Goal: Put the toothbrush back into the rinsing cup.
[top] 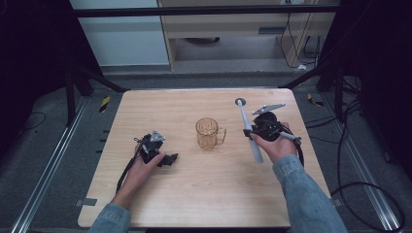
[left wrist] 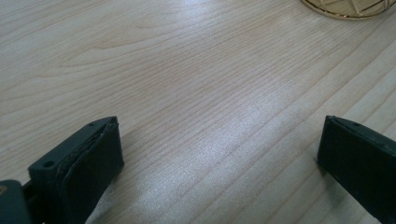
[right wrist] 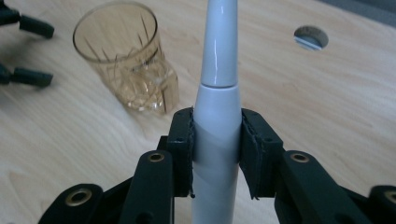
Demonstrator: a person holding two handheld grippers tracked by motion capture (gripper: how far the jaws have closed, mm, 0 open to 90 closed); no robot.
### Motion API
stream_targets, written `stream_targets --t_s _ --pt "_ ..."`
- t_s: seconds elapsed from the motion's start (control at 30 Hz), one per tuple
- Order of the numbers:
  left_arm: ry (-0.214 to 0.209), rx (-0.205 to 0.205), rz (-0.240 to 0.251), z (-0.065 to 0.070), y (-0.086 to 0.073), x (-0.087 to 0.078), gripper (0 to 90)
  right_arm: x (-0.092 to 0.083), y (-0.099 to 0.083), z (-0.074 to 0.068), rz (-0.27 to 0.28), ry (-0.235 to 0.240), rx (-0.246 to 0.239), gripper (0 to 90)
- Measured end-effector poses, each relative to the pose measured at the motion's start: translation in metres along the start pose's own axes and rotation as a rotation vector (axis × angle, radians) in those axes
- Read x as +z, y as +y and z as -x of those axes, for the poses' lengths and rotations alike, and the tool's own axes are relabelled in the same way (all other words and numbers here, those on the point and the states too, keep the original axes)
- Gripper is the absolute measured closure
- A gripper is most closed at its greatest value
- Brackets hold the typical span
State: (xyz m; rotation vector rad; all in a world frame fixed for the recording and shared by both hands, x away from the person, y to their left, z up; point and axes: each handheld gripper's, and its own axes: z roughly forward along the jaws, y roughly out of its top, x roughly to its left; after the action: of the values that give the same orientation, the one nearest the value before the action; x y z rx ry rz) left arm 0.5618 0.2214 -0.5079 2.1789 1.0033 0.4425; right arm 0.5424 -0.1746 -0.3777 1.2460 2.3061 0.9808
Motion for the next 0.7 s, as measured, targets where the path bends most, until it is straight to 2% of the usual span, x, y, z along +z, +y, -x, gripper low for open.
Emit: stream_targets --t_s 0.13,0.33,0.7 --pt "0.000 0.000 0.000 0.000 0.000 0.000 0.0 0.006 0.010 -0.001 0.050 0.000 0.015 67.2" --pt "0.000 0.002 0.000 0.000 0.000 0.000 0.0 0.013 0.019 -0.005 0.089 -0.005 0.026 67.2" --pt "0.000 0.003 0.000 0.000 0.000 0.000 0.0 0.019 0.024 -0.006 0.095 -0.008 0.029 67.1"
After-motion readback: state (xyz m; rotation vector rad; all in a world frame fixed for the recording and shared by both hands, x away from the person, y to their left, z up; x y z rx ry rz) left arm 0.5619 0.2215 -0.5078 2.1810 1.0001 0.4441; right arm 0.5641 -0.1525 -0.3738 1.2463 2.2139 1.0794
